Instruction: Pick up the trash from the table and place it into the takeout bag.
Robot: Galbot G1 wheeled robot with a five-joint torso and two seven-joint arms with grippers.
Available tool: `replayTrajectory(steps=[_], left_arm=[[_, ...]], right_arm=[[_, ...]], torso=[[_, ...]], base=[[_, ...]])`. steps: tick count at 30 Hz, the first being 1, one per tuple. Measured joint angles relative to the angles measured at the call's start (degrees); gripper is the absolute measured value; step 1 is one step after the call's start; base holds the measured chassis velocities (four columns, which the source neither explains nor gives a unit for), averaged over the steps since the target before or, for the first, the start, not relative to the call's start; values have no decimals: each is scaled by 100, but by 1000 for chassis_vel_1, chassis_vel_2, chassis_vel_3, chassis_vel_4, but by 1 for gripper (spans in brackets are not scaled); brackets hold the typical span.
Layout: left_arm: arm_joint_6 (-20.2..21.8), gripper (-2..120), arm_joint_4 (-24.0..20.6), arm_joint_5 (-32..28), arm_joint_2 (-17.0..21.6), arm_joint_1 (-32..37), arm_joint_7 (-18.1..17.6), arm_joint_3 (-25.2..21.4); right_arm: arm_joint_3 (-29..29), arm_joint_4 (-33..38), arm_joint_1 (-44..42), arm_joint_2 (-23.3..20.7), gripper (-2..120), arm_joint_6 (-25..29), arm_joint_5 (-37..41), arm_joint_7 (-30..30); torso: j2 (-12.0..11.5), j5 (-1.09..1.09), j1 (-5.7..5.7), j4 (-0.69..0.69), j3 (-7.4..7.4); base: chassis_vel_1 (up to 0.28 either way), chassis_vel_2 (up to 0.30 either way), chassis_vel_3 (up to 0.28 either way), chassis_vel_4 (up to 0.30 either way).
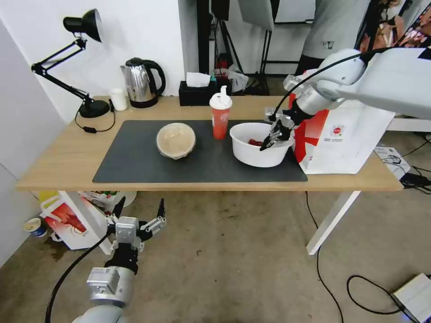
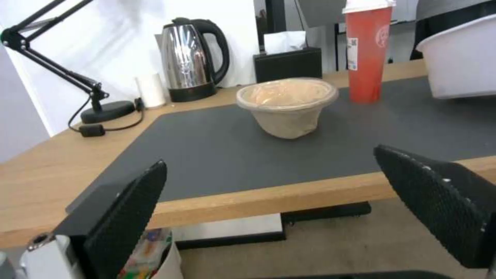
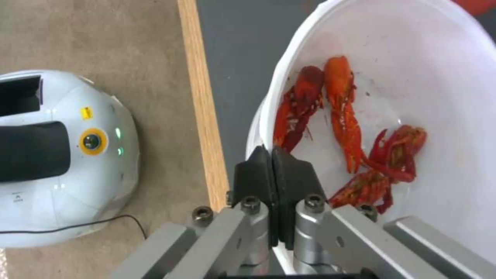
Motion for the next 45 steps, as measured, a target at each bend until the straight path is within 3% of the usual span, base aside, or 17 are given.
replayTrajectory(steps=[24, 45], left_arm=[[0, 100, 0, 0, 0, 0, 0, 0], [0, 100, 0, 0, 0, 0, 0, 0]], right_arm=[[-294, 407, 779, 182, 0, 44, 290, -41], [-116, 275, 320, 186, 0, 111, 147, -58]], torso=[[0, -1, 0, 0, 0], [0, 0, 0, 0, 0]], base=[[0, 0, 0, 0], [0, 0, 0, 0]])
